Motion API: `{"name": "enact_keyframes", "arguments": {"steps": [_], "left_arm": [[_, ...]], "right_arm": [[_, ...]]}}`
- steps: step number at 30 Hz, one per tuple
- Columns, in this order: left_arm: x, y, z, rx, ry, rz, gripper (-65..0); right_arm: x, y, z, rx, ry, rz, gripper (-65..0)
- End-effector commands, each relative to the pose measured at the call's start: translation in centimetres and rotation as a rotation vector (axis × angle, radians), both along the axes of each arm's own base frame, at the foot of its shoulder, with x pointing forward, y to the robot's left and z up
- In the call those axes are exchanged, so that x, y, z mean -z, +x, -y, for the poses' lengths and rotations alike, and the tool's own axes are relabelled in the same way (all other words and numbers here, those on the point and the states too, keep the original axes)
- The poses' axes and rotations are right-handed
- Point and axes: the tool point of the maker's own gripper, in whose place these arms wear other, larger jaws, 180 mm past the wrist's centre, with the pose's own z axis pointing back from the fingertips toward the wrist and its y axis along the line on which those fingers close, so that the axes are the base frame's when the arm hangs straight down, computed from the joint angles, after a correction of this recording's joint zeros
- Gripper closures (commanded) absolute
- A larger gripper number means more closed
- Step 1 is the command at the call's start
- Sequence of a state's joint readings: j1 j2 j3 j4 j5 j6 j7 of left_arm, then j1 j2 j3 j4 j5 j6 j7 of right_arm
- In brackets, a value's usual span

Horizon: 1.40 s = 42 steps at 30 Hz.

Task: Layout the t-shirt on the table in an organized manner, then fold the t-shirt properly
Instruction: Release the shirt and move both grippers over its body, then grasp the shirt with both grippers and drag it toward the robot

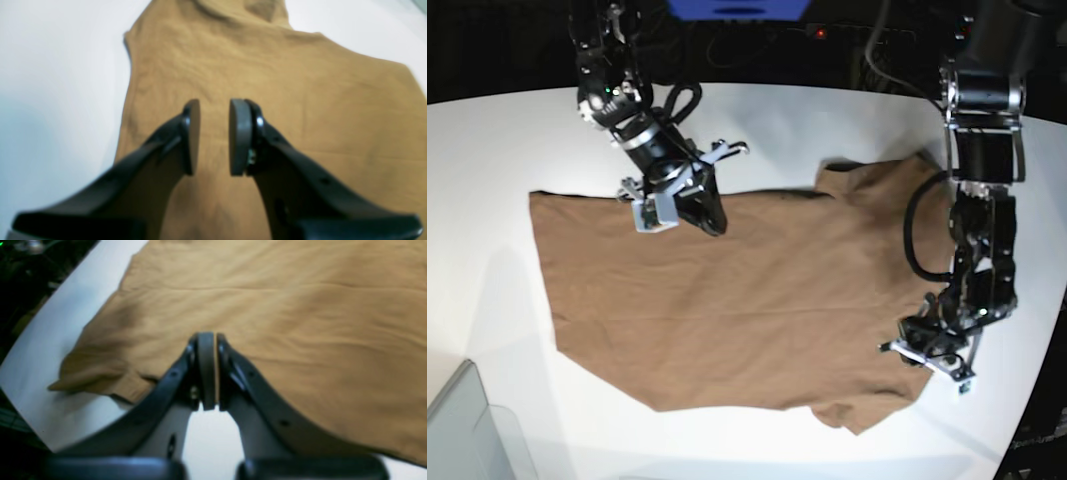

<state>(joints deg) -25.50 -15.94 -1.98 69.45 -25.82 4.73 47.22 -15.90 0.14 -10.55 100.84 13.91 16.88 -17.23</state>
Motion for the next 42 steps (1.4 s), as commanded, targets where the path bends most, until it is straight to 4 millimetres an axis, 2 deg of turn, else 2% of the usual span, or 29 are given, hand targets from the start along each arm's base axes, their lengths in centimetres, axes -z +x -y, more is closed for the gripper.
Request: {"name": "enact_keyframes", "arguments": {"steps": [1,3,6,9,12,14,18,21,22,24,28,31,35,38,40,42], "left_arm": [[-1.2,1.5,-0.7,-0.009,0.028,0.038,-14.8],[0.5,2.2,-0.6,-0.004,0.057,0.013,-14.8],[3.8,1.9,-1.2,-0.017,0.088,-0.035,-14.8],[5.6,1.5,-1.2,-0.005,0.127,-0.049,-14.8],[7.4,0.5,-1.3,0.003,0.144,-0.097,-14.8],[8.9,-0.7,-1.5,0.001,0.144,-0.133,-14.8],[10.7,-3.0,-1.6,0.008,0.147,-0.166,-14.8],[11.6,-4.6,-2.5,0.008,0.16,-0.189,-14.8],[12.5,-5.9,-2.7,0.014,0.16,-0.222,-14.8],[13.5,-8.1,-2.1,0.04,0.154,-0.272,-14.8],[14.3,-11.9,-1.4,0.079,0.148,-0.31,-14.8],[14.1,-15.1,0.0,0.1,0.109,-0.326,-14.8],[11.9,-18.5,5.4,0.182,0.015,-0.319,-14.8],[8.4,-19.5,9.0,0.247,-0.035,-0.243,-14.8],[4.8,-19.1,10.8,0.285,-0.057,-0.145,-14.8],[1.0,-18.4,11.8,0.312,-0.061,-0.036,-14.8]], "right_arm": [[-0.3,0.9,-0.6,-0.009,0.011,0.011,0.0],[0.9,1.5,-1.4,-0.016,0.015,-0.029,0.0],[2.8,2.3,-1.7,-0.022,0.009,-0.075,0.0],[3.6,2.8,-1.8,-0.025,0.003,-0.094,0.0],[4.8,3.5,-1.7,-0.029,-0.011,-0.118,0.0],[5.9,3.9,-1.3,-0.03,-0.029,-0.141,0.0],[8.1,4.3,-0.2,-0.029,-0.064,-0.191,0.0],[9.3,5.5,2.7,0.033,-0.084,-0.221,0.0],[9.5,5.9,3.7,0.057,-0.086,-0.227,0.0],[10.0,6.5,5.6,0.104,-0.09,-0.24,0.0],[10.0,8.4,8.9,0.158,-0.118,-0.241,0.0],[9.5,10.2,10.6,0.179,-0.138,-0.228,0.0],[8.2,13.4,11.9,0.192,-0.156,-0.202,0.0],[6.9,15.2,12.6,0.202,-0.159,-0.176,0.0],[5.8,16.1,13.4,0.211,-0.169,-0.152,0.0],[4.1,16.8,14.0,0.225,-0.168,-0.108,0.0]]}}
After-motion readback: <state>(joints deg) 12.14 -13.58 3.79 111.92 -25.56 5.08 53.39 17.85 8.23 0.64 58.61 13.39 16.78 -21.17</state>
